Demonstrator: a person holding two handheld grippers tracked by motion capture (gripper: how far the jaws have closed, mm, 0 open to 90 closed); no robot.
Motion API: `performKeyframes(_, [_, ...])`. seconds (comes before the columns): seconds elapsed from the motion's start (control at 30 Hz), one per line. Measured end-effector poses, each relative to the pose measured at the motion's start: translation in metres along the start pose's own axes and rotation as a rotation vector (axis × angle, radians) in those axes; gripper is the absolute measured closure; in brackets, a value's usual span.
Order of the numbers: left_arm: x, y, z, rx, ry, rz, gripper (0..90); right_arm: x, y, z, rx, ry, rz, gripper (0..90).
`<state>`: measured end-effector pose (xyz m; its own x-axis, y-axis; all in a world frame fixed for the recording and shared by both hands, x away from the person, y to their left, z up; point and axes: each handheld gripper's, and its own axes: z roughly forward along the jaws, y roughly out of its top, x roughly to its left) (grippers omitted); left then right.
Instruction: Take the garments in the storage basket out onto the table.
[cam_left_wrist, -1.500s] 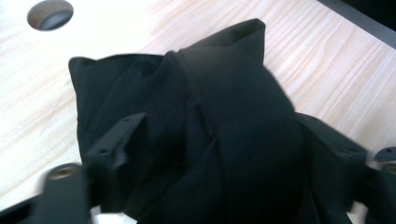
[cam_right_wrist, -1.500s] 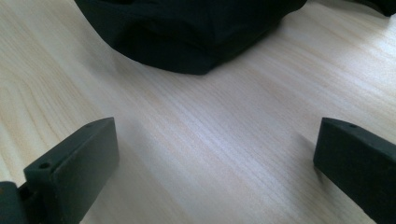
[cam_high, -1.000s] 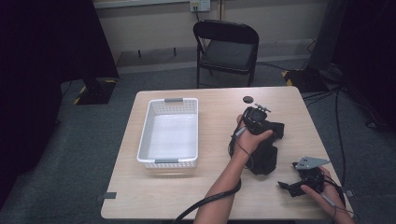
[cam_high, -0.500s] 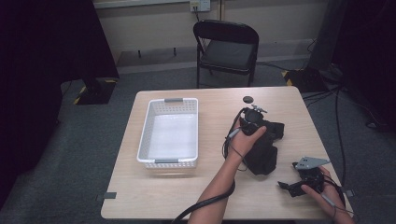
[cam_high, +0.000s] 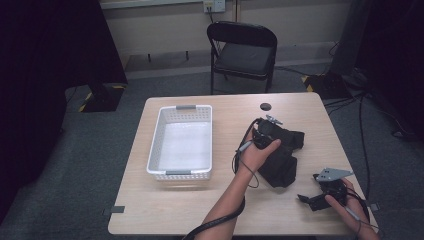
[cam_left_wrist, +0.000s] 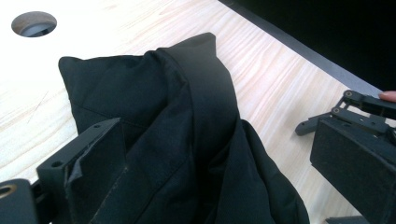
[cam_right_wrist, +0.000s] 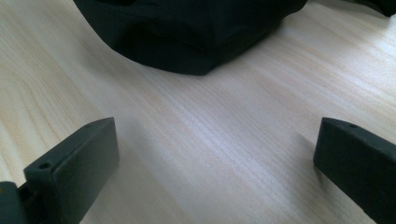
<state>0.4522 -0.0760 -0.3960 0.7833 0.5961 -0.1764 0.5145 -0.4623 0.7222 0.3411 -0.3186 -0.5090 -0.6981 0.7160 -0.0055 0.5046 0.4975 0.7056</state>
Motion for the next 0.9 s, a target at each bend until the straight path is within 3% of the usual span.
performKeyframes(0.33, [-0.003, -0.011, -0.006, -0.002, -0.030, 0.003, 3.0, 0.000, 0.000, 0.000, 0.000, 0.000, -0.001, 0.0])
performKeyframes(0.9, [-0.003, -0.031, -0.015, 0.021, -0.052, 0.043, 3.5, 0.000, 0.000, 0.000, 0.000, 0.000, -0.002, 0.0])
